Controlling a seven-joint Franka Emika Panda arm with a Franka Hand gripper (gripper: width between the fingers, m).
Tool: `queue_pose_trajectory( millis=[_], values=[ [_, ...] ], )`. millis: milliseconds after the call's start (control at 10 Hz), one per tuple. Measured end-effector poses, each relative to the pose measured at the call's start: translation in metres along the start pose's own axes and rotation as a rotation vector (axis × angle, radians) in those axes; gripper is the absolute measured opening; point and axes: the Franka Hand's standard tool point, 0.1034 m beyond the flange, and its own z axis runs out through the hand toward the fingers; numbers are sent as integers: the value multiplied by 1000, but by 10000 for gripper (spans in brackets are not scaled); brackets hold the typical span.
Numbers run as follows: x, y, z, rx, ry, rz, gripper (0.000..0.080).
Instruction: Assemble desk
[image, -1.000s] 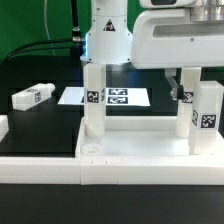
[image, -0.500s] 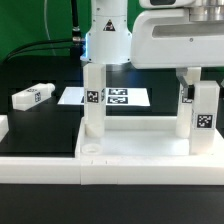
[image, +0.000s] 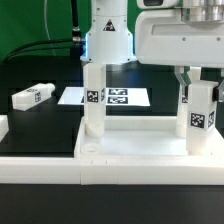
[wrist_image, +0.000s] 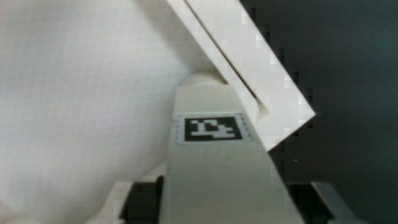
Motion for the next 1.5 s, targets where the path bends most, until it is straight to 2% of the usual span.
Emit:
queue_pose_trajectory(
  millis=[100, 200, 400, 500, 600, 700, 800, 900, 1400, 1500],
  values=[
    [-2, -1, 0, 3, -5, 140, 289],
    [-2, -1, 1, 17, -20, 279, 290],
    [-5, -2, 1, 9, -28, 408, 290],
    [-5, -2, 1, 9, -27, 373, 384],
    [-4, -2, 1, 9, -27, 344, 384],
    [-1, -1, 0, 8, -21, 268, 556],
    [1, -2, 0, 6, -9, 145, 556],
    [1, -2, -1, 9, -5, 21, 630],
    [3, -1, 0, 7, -2, -279, 649],
    [4, 0, -1, -3, 4, -402, 649]
  ],
)
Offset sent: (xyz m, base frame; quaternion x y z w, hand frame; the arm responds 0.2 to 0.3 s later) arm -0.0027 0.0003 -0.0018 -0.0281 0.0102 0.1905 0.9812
